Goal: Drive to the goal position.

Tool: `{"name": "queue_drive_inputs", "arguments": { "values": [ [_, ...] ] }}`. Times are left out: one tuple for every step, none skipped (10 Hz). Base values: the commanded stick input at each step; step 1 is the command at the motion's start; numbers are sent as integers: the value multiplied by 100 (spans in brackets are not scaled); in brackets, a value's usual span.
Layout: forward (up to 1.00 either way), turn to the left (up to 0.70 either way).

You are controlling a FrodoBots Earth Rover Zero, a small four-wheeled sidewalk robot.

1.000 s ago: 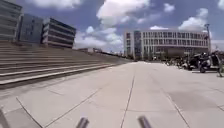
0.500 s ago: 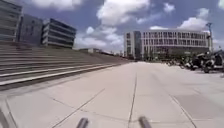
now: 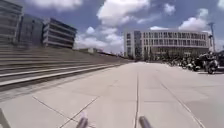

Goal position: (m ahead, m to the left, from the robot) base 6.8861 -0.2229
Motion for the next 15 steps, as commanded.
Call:
{"name": "queue_drive_inputs", "arguments": {
  "values": [
    [50, 0],
    [50, 0],
    [50, 0],
    [50, 0],
    [50, 0],
    [50, 0],
    [50, 0],
    [50, 0],
    [50, 0],
    [50, 0],
    [50, 0],
    [50, 0],
    [50, 0],
    [50, 0],
    [50, 0]
  ]
}}
